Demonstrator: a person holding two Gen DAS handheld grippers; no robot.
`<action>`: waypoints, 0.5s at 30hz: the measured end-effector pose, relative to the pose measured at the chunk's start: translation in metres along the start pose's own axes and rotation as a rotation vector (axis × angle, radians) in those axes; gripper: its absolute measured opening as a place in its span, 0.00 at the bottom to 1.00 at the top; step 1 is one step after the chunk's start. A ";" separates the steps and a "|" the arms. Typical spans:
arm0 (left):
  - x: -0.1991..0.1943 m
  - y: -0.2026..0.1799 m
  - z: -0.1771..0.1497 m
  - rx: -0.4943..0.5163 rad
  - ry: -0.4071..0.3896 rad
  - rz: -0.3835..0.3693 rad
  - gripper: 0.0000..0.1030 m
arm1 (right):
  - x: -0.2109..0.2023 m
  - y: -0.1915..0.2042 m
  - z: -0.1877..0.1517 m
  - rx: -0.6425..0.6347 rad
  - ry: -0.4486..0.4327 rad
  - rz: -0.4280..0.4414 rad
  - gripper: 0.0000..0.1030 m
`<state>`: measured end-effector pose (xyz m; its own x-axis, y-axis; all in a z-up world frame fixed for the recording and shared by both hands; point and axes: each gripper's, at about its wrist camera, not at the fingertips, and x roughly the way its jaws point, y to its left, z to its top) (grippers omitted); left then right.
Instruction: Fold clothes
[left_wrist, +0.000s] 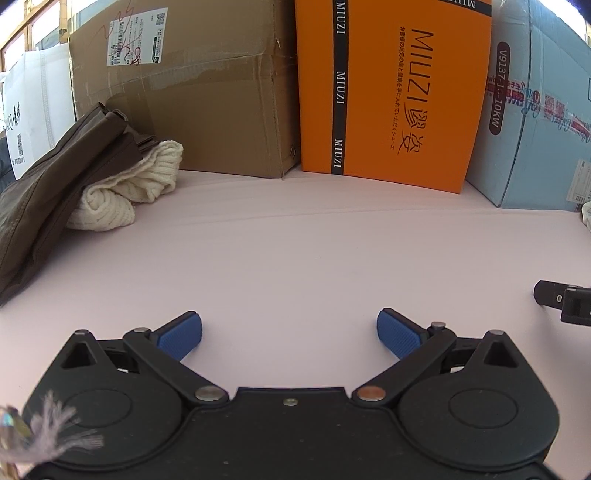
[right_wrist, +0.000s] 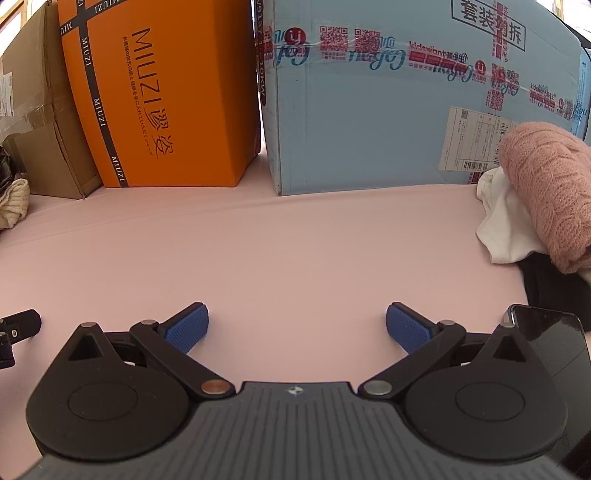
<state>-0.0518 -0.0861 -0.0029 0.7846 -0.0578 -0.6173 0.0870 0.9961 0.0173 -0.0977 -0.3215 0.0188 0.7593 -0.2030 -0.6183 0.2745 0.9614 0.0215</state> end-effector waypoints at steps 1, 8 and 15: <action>0.000 0.000 0.000 -0.001 0.000 -0.001 1.00 | 0.000 0.000 0.000 0.000 0.000 0.000 1.00; 0.001 0.001 0.000 -0.003 0.000 -0.003 1.00 | 0.000 0.000 0.001 0.000 0.000 0.001 1.00; 0.001 0.001 -0.001 -0.005 0.000 -0.004 1.00 | 0.000 0.000 0.001 -0.002 0.000 0.000 1.00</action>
<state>-0.0513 -0.0849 -0.0040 0.7845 -0.0615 -0.6171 0.0868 0.9962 0.0111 -0.0973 -0.3215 0.0200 0.7594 -0.2026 -0.6182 0.2730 0.9618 0.0202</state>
